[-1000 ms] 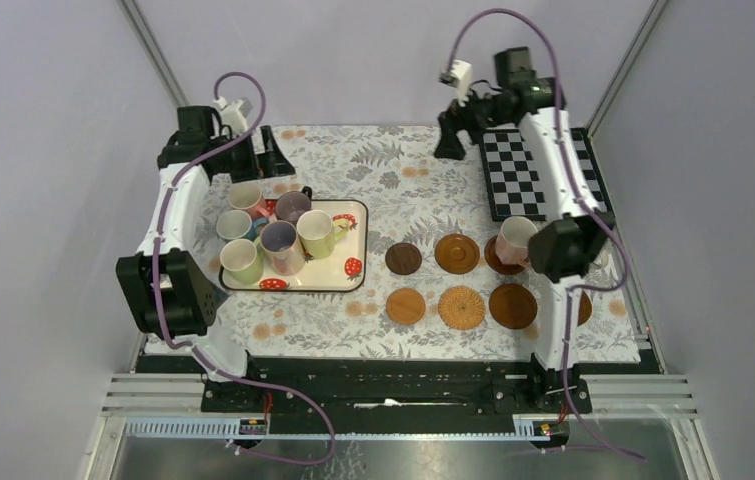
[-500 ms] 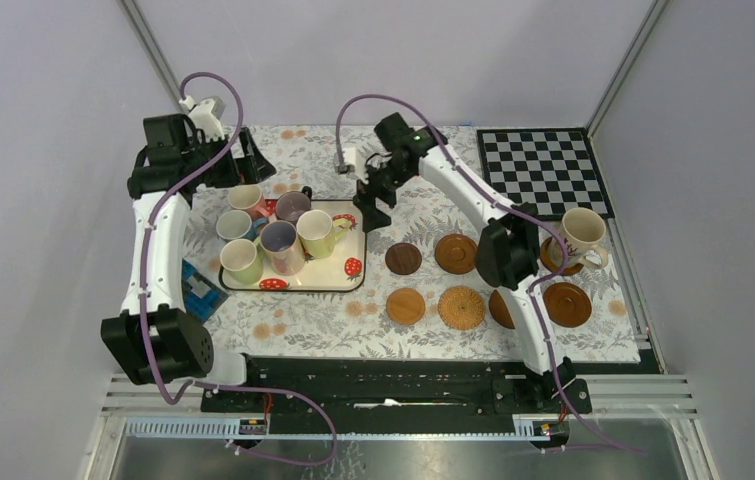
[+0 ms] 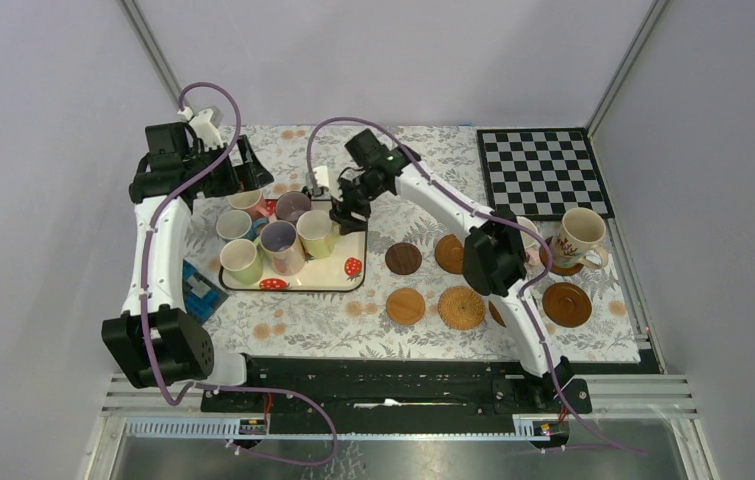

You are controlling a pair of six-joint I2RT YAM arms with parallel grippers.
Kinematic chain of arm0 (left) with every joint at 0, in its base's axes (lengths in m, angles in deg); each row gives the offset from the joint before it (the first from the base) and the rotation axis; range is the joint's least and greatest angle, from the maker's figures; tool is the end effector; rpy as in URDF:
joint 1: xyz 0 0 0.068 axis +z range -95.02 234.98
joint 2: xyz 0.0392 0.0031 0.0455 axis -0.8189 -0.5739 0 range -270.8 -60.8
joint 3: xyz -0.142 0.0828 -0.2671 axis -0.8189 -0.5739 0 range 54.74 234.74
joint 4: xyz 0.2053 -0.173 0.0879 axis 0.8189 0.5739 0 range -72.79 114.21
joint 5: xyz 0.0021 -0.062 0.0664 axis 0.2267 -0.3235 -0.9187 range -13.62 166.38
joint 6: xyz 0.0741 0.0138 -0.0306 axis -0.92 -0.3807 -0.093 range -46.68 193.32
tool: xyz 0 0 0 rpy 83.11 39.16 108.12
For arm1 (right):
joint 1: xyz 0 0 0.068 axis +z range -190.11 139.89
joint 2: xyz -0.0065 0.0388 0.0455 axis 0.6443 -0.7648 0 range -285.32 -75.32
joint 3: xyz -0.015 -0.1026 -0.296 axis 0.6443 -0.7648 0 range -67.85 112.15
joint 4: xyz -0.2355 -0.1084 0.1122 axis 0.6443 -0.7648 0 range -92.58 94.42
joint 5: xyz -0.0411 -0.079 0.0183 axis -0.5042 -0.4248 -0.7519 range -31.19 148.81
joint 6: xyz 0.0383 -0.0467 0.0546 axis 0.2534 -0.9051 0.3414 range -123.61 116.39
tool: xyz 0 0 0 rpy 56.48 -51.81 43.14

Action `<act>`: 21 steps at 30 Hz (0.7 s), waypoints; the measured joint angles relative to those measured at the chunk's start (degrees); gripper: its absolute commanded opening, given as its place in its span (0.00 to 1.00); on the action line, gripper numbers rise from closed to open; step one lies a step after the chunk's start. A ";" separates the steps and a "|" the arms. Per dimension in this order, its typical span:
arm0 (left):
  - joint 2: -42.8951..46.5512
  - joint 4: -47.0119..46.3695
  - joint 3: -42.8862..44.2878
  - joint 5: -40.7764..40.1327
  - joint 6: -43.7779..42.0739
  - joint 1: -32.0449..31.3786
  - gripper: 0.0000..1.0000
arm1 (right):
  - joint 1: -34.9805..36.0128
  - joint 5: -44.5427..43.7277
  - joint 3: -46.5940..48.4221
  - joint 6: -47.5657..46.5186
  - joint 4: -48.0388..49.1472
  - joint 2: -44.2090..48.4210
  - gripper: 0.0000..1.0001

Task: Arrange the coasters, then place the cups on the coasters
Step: Pick up the cup from the tray.

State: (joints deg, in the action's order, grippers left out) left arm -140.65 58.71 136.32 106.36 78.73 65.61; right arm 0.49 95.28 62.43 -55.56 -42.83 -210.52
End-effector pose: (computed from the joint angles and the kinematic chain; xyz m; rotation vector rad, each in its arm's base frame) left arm 0.3361 0.0273 0.3963 -0.0336 2.2091 -0.5394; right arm 0.4198 0.4151 0.2627 -1.8764 1.4287 0.6889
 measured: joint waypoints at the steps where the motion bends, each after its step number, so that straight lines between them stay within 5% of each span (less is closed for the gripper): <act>1: 0.00 0.00 0.00 -0.37 0.35 0.09 0.99 | 0.68 -0.11 -0.39 -0.52 0.33 -0.35 0.66; 21: -0.15 -0.96 0.00 -2.10 2.64 1.84 0.99 | 3.67 -3.56 -3.52 -3.74 3.26 -2.80 0.42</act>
State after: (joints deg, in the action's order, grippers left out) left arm -140.81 57.74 136.32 104.26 81.37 67.44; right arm 4.16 91.72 58.91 -59.29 -39.57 -213.32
